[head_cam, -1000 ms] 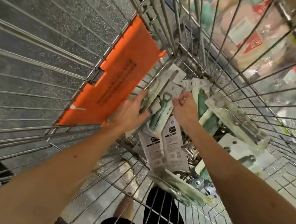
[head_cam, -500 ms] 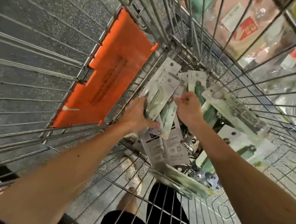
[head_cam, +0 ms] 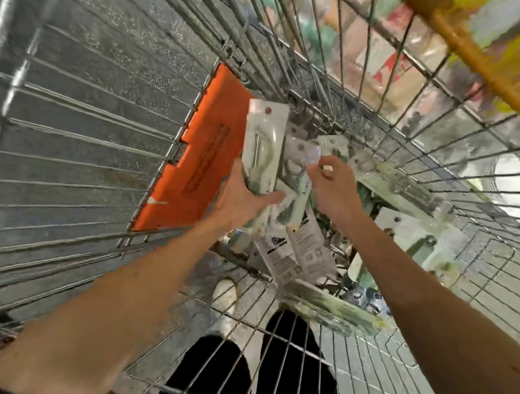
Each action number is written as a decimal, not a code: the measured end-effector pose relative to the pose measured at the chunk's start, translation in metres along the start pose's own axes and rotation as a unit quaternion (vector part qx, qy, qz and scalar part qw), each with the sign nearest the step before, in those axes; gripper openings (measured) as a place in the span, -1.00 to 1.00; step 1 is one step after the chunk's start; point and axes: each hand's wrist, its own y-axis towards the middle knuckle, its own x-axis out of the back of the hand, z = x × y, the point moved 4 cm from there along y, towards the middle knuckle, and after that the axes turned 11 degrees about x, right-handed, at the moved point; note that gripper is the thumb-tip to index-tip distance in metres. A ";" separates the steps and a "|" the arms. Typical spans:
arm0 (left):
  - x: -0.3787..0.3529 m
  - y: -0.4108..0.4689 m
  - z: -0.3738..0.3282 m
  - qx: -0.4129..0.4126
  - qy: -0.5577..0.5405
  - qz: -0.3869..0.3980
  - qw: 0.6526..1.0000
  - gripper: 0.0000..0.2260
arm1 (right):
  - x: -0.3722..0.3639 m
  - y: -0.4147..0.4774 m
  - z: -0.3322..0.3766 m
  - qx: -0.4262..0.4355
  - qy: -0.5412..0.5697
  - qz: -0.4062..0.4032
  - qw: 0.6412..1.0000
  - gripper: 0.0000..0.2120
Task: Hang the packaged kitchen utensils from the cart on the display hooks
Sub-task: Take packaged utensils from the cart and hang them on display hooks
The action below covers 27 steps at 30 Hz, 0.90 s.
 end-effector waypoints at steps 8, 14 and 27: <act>0.040 -0.083 -0.061 -0.103 -0.007 0.057 0.993 -0.41 | 0.028 -0.104 0.056 0.063 0.102 -0.114 0.986 -0.82; 0.071 -0.147 -0.054 -0.183 -0.006 0.115 0.976 -0.41 | 0.001 -0.199 0.081 0.122 0.203 -0.175 0.956 -0.76; 0.132 -0.393 -0.071 -0.354 -0.033 0.227 0.906 -0.67 | -0.012 -0.439 0.151 0.381 0.289 -0.223 0.849 -0.79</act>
